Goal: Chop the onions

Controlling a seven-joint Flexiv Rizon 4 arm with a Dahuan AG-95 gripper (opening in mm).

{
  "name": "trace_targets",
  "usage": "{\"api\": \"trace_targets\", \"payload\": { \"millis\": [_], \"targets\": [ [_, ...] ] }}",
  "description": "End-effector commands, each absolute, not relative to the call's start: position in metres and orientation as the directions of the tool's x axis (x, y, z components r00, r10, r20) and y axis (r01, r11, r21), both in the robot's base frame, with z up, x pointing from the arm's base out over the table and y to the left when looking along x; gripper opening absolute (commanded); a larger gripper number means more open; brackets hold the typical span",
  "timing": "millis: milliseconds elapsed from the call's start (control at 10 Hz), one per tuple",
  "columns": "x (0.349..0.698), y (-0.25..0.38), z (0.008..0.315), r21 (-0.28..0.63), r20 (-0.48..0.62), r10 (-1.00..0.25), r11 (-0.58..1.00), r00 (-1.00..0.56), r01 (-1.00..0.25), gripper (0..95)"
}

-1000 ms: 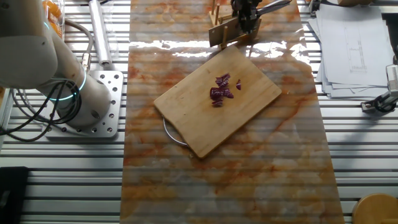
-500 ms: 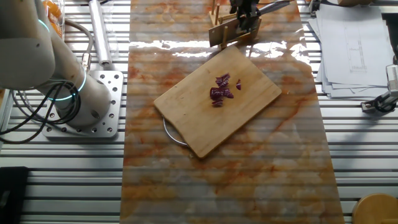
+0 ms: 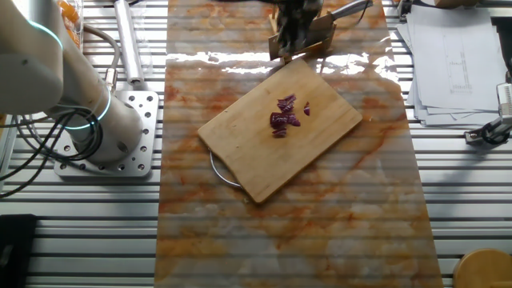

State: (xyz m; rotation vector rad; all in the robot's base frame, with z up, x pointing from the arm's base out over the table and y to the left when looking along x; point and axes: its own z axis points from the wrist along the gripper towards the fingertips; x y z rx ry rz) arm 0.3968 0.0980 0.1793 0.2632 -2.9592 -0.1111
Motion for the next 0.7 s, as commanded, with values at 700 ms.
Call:
{"api": "trace_targets", "payload": {
  "millis": [700],
  "targets": [
    [0.3865, 0.0913, 0.1788, 0.105, 0.144, -0.292, 0.955, -0.946, -0.278, 0.0]
  ]
}}
